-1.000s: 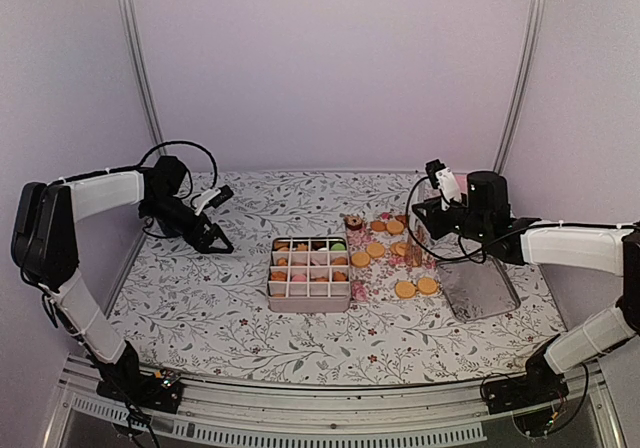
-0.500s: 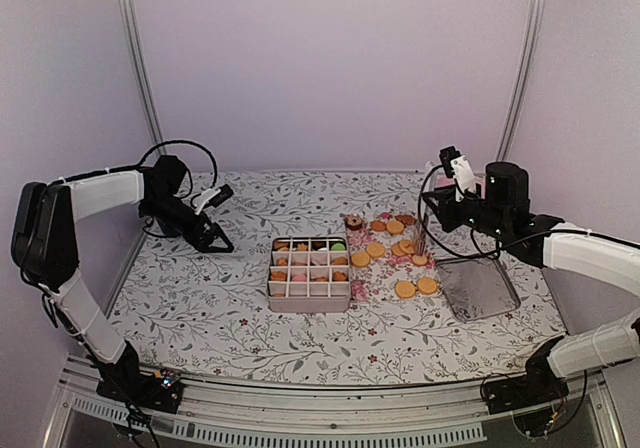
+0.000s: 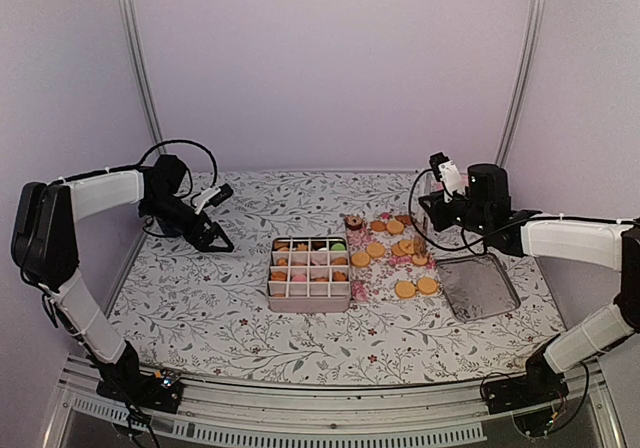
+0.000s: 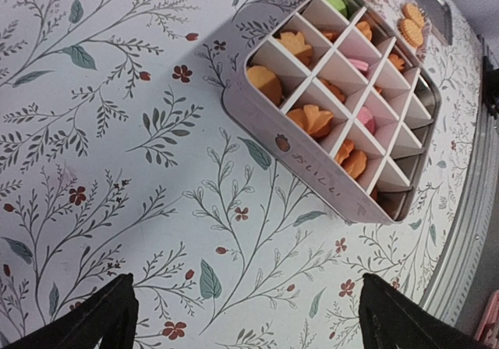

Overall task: Pack the cookies
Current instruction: Position the fake cookies on the plate.

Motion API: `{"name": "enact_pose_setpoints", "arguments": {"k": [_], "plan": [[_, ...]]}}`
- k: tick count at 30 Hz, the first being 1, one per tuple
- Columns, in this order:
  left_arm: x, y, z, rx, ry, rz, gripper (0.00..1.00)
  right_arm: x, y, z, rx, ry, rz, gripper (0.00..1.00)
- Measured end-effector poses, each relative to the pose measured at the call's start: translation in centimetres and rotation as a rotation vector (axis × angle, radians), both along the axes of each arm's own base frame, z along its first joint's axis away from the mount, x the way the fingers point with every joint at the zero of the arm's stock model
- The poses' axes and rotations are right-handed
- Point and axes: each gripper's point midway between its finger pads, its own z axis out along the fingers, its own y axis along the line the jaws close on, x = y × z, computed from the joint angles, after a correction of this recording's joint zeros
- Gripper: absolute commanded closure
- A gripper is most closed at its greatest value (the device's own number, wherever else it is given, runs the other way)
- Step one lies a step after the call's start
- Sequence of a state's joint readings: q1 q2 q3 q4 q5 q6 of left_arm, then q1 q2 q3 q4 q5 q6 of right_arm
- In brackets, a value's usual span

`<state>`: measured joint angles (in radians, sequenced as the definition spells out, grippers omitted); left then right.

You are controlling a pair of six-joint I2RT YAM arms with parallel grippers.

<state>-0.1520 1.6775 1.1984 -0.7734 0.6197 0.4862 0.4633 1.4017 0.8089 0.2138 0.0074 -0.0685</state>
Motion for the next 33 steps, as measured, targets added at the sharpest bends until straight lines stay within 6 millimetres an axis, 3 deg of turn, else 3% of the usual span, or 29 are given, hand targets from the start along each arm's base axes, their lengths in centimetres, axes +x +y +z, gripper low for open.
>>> {"name": "enact_pose_setpoints", "arguments": {"k": [14, 19, 33], "plan": [[0.0, 0.0, 0.0, 0.000, 0.000, 0.000, 0.01, 0.8, -0.7, 0.3, -0.045, -0.045, -0.036, 0.79], [0.0, 0.0, 0.0, 0.000, 0.000, 0.000, 0.01, 0.4, -0.9, -0.8, -0.064, -0.028, -0.032, 0.79], [0.0, 0.0, 0.0, -0.001, 0.000, 0.000, 0.01, -1.3, 0.6, -0.8, -0.003, -0.009, 0.031, 0.79]]}}
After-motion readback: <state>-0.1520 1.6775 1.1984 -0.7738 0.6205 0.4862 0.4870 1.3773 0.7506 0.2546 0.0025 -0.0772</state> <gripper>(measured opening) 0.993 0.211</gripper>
